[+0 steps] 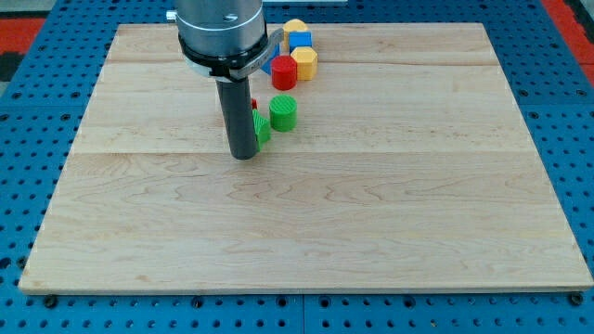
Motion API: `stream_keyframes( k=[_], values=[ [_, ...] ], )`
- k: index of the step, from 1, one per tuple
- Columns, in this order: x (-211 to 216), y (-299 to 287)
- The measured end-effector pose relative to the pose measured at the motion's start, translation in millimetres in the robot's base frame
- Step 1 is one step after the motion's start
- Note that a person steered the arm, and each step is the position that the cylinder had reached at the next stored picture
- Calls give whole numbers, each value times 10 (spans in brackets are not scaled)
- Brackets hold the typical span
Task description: Move the arm bottom diagonally to the yellow hexagon
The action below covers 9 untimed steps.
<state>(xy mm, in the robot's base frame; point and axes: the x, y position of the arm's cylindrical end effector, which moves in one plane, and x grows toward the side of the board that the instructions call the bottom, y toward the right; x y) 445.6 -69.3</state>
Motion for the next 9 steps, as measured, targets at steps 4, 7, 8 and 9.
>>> stream_keyframes(
  k=[4,7,8,9],
  values=[
    [81,1424],
    [-185,1784],
    [-662,1784],
    [-993,1437]
  ],
)
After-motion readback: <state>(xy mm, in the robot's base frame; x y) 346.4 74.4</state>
